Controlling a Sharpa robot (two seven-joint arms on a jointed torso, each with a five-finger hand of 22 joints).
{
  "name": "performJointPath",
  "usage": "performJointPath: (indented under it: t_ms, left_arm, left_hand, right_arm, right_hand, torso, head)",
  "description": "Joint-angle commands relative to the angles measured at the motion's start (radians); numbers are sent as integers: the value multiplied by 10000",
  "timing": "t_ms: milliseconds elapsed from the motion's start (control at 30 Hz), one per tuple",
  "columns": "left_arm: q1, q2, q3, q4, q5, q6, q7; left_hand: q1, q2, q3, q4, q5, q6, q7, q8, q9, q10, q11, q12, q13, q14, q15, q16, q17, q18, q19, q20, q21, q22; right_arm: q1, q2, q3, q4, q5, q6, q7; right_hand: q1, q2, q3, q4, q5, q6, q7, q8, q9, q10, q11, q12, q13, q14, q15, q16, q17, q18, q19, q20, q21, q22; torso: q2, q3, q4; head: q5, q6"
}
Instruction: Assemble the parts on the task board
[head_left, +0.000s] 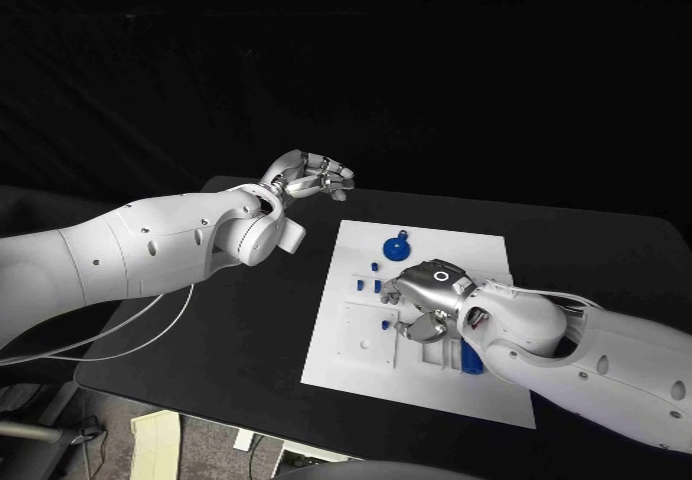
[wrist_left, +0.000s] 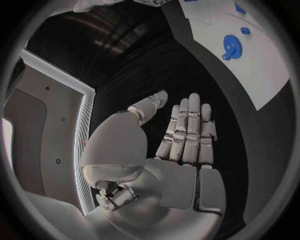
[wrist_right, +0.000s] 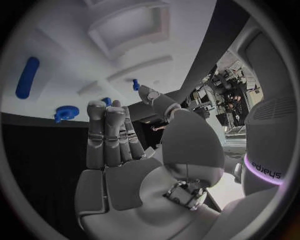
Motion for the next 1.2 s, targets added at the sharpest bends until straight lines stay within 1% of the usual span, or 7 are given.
performJointPath:
  t_ms: [33,233,400,667,933,1067,1200]
  left_arm:
    - [26,56,9,-35,81,33,86]
    - [26,77,8,-64,96,101,90]
    - [25,83,8,-76,104,123,101]
    - [23,64,7,-68,112,158,104]
    - [23,76,7,-85,114,168,107]
    - [23,78,7,-81,115,170,107]
    - [23,82,6,-109,115,88,38]
  left_hand:
    - [-20,58,-11,-28,18,-75,-18,32,-15,-70,15,35,-14,75,-18,-68,20,-71,92,-10,-45,16]
    - [-20,65,-10,-24,19,-75,-18,33,-15,-68,14,37,-14,79,-18,-72,27,-70,96,-10,-48,18]
    - [-28,71,-12,-15,18,-82,-15,31,-17,-65,14,39,-14,87,-20,-78,41,-69,107,-12,-50,22]
    - [-28,71,-12,-15,18,-88,-14,30,-19,-64,12,40,-15,91,-22,-83,51,-67,116,-14,-52,25]
    - [-25,73,-11,-16,18,-90,-13,30,-20,-63,12,41,-15,94,-23,-86,58,-65,121,-16,-53,27]
    - [-27,76,-11,-14,17,-91,-13,30,-20,-63,12,42,-15,97,-24,-89,63,-64,126,-17,-54,29]
    - [-24,80,-10,-14,18,-95,-12,30,-21,-65,12,41,-16,101,-26,-93,71,-61,135,-19,-54,31]
  right_arm:
    - [74,-210,85,186,363,-274,-52]
    - [293,-684,704,277,3143,402,-173]
    - [538,-1181,1026,284,3257,643,-172]
    - [778,-1733,1048,193,2576,852,-34]
    - [776,-1864,1030,58,1946,1976,-226]
    - [772,-1797,900,-96,1618,2460,-437]
    - [743,-1755,748,-175,1074,2693,-745]
  right_hand:
    - [114,-56,-22,39,8,-40,-34,10,-12,38,-22,46,-26,-5,37,46,-24,646,12,6,-44,77]
    - [496,-57,457,331,-843,80,-93,104,-28,687,-234,340,55,-9,-164,82,-120,646,29,15,-83,72]
    - [739,35,617,175,-826,287,-186,248,20,1308,-421,687,326,-69,-311,83,-176,646,-80,26,-82,136]
    - [489,-35,378,148,-763,342,-288,389,246,1402,-563,1099,1311,-192,-477,78,-287,642,-232,94,-84,189]
    - [-2,103,-282,150,-573,152,-336,280,164,166,-169,272,956,-241,-103,154,-306,646,-276,110,-36,193]
    - [-393,11,-751,267,-572,-127,-652,168,102,-564,134,-31,595,-417,191,134,-345,646,-432,135,-144,147]
    - [-439,-31,-934,361,-645,-299,-792,128,83,-866,179,-33,342,-666,239,69,-409,646,-648,191,-313,98]
  torso:
    - [-9,-5,-6]
    - [-4,-11,-10]
    - [9,-12,6]
    - [16,-6,2]
    - [10,-12,-15]
    - [18,-18,15]
    - [18,-12,15]
  head:
    - [-46,73]
    - [-207,233]
    - [-314,411]
    - [-319,441]
    - [-363,437]
    - [-526,483]
    - [-583,480]
